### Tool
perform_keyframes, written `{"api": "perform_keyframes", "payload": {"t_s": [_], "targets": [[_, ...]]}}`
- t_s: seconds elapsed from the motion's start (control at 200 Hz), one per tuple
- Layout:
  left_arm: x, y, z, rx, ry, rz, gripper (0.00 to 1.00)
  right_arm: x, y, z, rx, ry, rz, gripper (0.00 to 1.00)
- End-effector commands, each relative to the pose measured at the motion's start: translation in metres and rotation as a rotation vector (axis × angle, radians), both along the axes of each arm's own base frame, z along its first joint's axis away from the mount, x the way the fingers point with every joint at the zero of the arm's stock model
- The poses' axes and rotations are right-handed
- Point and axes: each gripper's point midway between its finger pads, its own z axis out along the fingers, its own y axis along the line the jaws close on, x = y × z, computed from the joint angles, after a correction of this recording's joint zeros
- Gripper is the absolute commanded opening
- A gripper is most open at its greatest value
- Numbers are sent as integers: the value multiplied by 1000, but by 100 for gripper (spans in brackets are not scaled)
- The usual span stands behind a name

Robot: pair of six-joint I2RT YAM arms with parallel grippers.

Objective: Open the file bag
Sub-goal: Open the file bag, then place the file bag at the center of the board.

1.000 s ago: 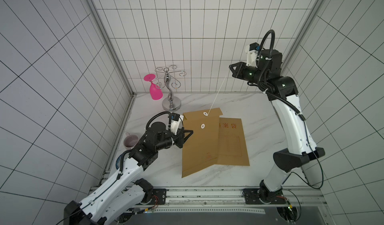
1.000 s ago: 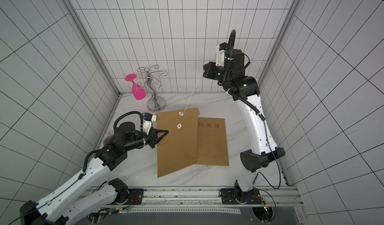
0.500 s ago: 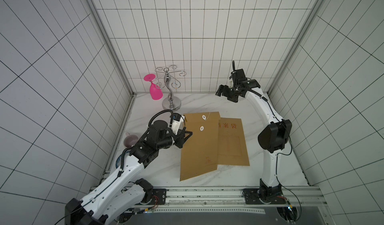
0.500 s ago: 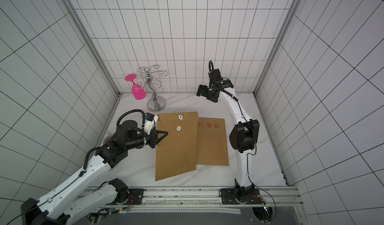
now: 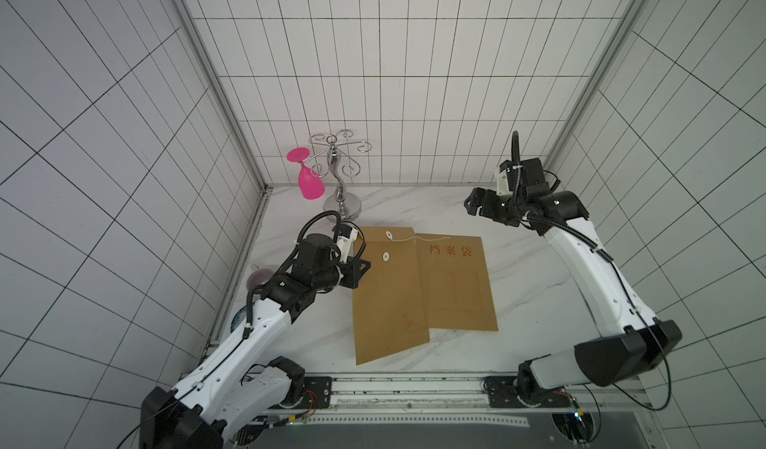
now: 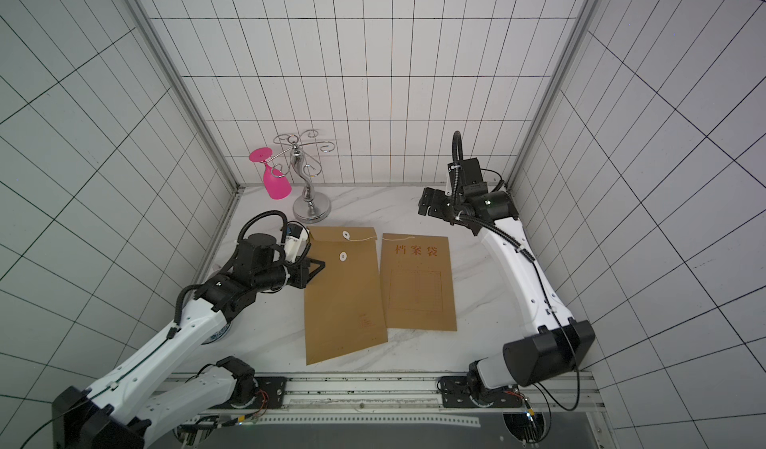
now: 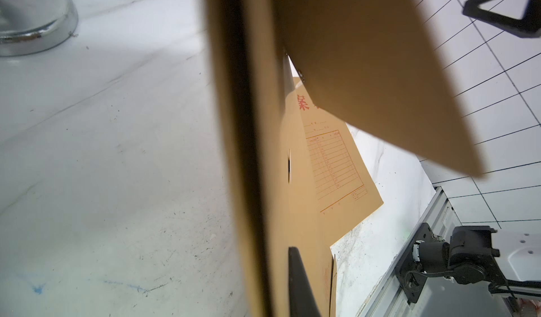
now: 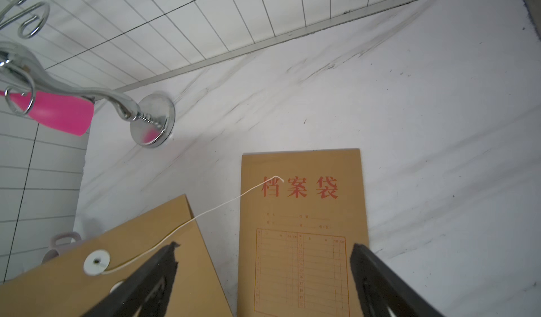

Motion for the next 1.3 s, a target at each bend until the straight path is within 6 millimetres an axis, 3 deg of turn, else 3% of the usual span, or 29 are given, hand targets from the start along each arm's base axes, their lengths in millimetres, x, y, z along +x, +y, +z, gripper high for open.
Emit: {"api": "perform_keyframes", "payload": {"t_s": [0.0,0.22,0.36,0.455,0.49,0.59,0.65,0.775,0.925,0.985,1.069,1.229,1.294], "targets": [[5,3,-2,6,22,4,0,-17,36,-42,24,14,123,94],[14,11,-29,60,100,51,0,-60,93,-120,54,98,253,87],[27,21,-50,120,156,119,0,-72,133,-154,62,140,326,80],[34,34,-69,206,214,178,41,-77,156,-168,56,161,364,77],[35,39,-75,232,226,195,50,-77,163,-173,51,164,374,77],[39,48,-83,282,228,233,58,-77,177,-190,62,191,381,74],[42,59,-83,327,223,285,63,-74,182,-197,70,203,375,67],[42,79,-72,361,181,394,65,-65,194,-209,66,214,372,56],[32,81,-74,303,192,437,60,-52,205,-230,34,232,368,48],[26,72,-83,241,216,425,49,-47,208,-237,16,232,366,45],[17,57,-102,186,253,408,24,-39,211,-243,-14,221,364,44],[-2,21,-130,176,292,341,0,-28,213,-248,-51,202,359,43],[-7,13,-143,187,309,336,0,-24,216,-251,-67,196,365,42]]}}
